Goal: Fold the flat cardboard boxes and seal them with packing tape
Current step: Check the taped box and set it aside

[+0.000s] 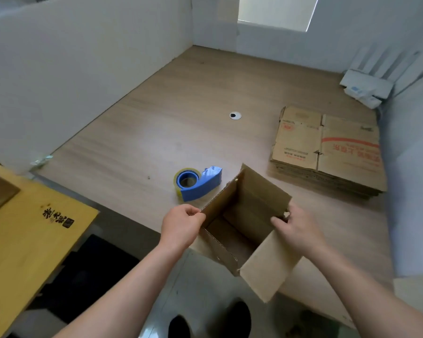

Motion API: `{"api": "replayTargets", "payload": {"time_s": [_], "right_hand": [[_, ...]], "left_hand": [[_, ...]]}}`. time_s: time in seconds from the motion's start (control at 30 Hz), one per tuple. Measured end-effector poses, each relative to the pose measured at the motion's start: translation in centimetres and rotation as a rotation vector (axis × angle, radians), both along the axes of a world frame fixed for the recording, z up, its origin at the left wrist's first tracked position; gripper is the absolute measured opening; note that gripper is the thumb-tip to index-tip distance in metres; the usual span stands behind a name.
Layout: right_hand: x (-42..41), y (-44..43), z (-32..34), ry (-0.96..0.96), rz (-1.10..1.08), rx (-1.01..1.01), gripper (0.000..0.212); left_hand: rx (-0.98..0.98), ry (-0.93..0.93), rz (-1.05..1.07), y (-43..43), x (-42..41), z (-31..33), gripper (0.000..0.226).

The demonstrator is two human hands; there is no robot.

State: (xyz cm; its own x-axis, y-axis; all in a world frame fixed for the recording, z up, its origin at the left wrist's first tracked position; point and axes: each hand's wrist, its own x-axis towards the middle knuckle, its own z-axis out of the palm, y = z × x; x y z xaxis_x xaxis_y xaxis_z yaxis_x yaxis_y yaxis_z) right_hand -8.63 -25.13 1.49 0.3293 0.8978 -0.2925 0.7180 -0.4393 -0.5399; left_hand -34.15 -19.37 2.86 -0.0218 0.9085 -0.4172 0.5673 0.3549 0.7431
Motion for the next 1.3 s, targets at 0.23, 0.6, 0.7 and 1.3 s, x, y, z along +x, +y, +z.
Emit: {"api": "replayTargets", "payload": {"time_s": [0.23,0.6,0.7,1.3], "right_hand": [[0.9,-1.7,1.3,-0.069,-0.123,-0.301,0.091],[-9.2,-3.3,1.3,0.731,-0.644,0.059,0.046],[-11.3,-3.7,2.5,0.695,-0.553,0.113,0.037],[-28.7,5.6,11.1,0.942,0.361,0.310,0.060]], "left_hand": [[0.060,-0.009,0.095,-1.2,-3.9,-0.3,0.032],[-0.009,-0.338,0.163,-4.3,-6.4,-0.9,0.017],[0.062,-0.406,0.215,-4.7,-7.7,-0.8,0.020],[0.653,-0.115,0.614,-9.1,-21.7,6.9,0.041]]}}
